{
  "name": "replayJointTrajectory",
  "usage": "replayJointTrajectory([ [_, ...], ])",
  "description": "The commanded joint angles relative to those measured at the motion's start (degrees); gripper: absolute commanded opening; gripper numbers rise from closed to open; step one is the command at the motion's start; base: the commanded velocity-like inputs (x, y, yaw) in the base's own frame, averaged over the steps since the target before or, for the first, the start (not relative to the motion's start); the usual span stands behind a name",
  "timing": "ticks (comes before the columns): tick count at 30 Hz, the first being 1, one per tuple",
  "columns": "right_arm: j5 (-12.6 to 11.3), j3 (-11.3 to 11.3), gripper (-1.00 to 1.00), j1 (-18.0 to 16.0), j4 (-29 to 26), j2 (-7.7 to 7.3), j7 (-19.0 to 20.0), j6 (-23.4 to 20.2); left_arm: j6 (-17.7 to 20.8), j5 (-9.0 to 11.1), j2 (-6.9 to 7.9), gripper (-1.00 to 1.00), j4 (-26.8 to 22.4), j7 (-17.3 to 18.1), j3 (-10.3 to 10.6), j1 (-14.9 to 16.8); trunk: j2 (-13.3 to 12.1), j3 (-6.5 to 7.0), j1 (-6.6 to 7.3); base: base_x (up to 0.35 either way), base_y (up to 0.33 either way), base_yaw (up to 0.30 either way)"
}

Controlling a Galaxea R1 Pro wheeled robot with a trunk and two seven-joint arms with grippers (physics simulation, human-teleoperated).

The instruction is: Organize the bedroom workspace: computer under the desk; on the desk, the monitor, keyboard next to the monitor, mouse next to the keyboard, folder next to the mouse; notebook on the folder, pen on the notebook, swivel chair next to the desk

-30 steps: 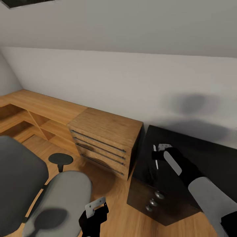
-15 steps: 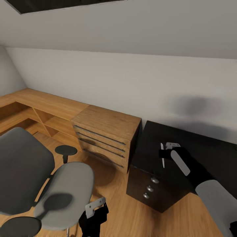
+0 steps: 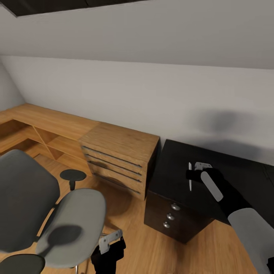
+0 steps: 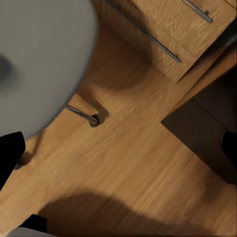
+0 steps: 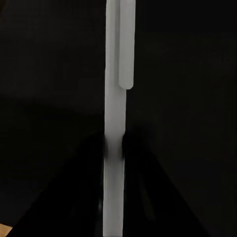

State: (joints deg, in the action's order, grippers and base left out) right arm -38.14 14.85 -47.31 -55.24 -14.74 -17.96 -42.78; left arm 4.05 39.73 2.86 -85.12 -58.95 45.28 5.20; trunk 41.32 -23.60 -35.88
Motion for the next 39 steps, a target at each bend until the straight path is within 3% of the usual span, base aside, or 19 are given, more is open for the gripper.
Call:
replayJointTrajectory([
  [1,-0.71,-0.11,-1.00,-0.06,-0.05,-0.08,-0.50,-0.04,0.43,0.08,0.04,1.00,-0.05,-0.37,0.26,0.07,0.07,-0.07,-0.01,0.000,0.000,-0.264],
  [5,-0.73,-2.17,-1.00,-0.06,-0.04,-0.11,-0.83,-0.10,0.43,0.08,0.04,1.00,0.19,-0.37,0.73,0.07,0.07,-0.08,-0.01,0.000,0.000,-0.133],
  [15,-0.80,-2.50,-1.00,-0.06,-0.04,-0.35,-1.97,-0.11,0.40,0.01,0.02,1.00,0.97,-0.37,0.78,0.07,0.07,0.16,-0.01,0.000,0.000,-0.077],
  [26,-0.80,-4.88,-1.00,0.02,0.30,-1.16,-1.99,-0.02,0.27,-0.07,-0.01,1.00,1.18,-0.37,0.78,0.07,0.07,0.87,-0.01,0.000,0.000,-0.220],
  [39,-0.80,-5.44,-1.00,0.11,0.40,-1.34,-2.07,-0.02,0.25,-0.18,0.00,1.00,1.18,-0.37,0.84,0.07,0.07,1.69,-0.01,0.000,0.000,-0.237],
])
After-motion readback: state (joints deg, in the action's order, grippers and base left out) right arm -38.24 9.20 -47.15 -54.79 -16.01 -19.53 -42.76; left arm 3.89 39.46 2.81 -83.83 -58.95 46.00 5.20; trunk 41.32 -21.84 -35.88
